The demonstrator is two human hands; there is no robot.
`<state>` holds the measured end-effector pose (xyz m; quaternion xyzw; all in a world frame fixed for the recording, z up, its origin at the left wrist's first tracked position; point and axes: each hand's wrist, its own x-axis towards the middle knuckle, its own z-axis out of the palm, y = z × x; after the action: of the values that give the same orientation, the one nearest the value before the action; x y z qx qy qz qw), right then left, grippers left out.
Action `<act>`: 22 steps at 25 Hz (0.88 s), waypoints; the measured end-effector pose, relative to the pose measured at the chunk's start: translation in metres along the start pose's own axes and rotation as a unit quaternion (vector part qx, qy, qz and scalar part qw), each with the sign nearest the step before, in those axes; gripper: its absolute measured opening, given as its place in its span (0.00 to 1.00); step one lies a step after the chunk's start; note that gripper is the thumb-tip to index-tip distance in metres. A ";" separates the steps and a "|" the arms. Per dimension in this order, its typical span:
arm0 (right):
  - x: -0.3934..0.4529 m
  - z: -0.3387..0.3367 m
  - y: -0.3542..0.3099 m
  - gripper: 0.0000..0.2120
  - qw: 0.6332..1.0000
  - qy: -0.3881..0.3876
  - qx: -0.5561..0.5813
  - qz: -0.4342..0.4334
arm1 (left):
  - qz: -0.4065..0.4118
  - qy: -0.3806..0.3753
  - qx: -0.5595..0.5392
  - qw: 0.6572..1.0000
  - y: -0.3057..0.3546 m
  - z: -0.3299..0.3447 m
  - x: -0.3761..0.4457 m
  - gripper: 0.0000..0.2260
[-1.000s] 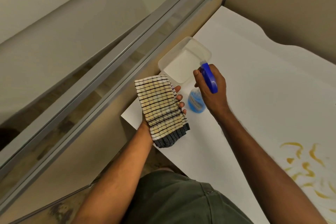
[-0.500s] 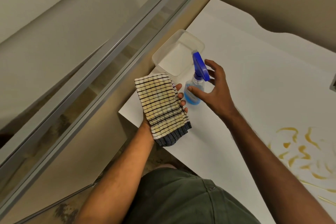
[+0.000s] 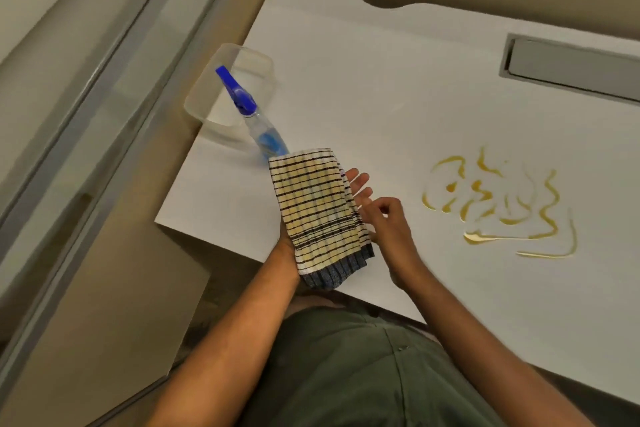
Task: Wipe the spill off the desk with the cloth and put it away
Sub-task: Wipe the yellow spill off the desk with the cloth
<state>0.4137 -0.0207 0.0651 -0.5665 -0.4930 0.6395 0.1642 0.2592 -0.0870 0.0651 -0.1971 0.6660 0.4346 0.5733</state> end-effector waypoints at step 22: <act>-0.015 -0.233 0.027 0.14 0.982 -0.007 0.185 -0.037 | 0.085 -0.246 0.008 0.965 -0.033 0.171 0.013 0.15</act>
<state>0.6343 0.0585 0.0815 -0.5035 -0.3874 0.7171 0.2866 0.3827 0.0360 0.0471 -0.0221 0.5219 0.5113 0.6824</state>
